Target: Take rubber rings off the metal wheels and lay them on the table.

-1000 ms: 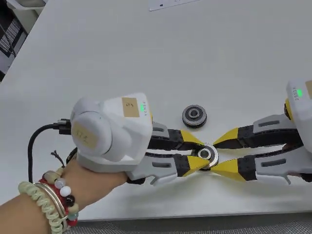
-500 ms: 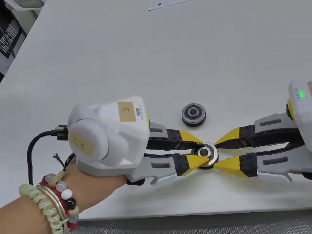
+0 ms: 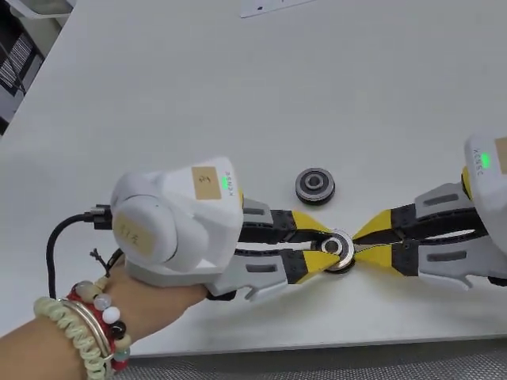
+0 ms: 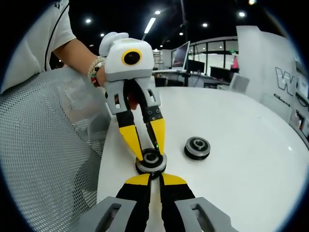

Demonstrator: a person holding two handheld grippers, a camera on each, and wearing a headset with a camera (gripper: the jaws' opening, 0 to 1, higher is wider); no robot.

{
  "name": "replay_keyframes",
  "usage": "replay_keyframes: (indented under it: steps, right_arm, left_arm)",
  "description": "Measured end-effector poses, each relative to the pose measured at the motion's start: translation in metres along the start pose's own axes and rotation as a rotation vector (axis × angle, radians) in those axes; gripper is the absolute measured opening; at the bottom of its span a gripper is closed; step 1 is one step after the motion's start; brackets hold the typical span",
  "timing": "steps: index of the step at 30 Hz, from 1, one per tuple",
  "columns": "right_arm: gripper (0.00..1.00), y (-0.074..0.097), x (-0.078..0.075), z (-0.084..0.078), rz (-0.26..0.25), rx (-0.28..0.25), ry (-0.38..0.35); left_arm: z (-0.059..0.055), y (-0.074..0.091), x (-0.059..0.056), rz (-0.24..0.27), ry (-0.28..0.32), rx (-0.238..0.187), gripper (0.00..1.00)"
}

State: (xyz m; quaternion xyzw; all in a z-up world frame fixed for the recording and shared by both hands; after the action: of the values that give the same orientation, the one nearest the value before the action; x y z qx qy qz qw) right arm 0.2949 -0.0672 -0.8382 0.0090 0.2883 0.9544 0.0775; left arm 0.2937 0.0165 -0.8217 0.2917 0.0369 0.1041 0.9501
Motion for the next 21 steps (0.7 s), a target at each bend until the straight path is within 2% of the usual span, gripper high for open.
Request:
replay_keyframes:
  steps: [1,5,11,16,17,21]
  right_arm:
    - [0.0,0.0,-0.001,0.0,-0.008,0.009,0.016]
    - [0.0,-0.001,-0.002,0.001,-0.021,0.016,-0.001]
    - [0.0,0.002,-0.006,0.0,-0.051,0.008,-0.089]
    - [0.0,0.003,-0.008,-0.002,-0.041,-0.03,-0.266]
    - [0.0,0.003,-0.009,-0.002,-0.032,-0.054,-0.31]
    - [0.0,0.004,-0.011,-0.004,-0.002,-0.106,-0.407]
  left_arm:
    - [0.0,0.0,0.0,0.0,0.001,0.0,0.14]
    - [0.0,0.0,0.0,0.005,0.001,-0.001,0.14]
    - [-0.001,0.0,0.0,0.005,-0.002,-0.003,0.14]
    - [-0.001,0.001,0.0,0.005,-0.006,-0.004,0.14]
    - [-0.001,0.001,0.0,0.005,-0.006,-0.004,0.14]
    - [-0.001,0.001,0.0,0.005,-0.006,-0.006,0.14]
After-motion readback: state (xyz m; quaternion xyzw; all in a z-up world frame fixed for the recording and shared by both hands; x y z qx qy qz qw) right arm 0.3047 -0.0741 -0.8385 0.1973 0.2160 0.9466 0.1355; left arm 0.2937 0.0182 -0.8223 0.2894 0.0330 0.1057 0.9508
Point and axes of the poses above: the centre of the closed fingertips' face, and the gripper's own axes: y roughly backward along the fingers, x roughly to its left, z roughly out of its top, the point moved 5 cm from there along y, roughly backward along the fingers, and after that the axes turned 1 degree about -z, right-handed, at the moved point
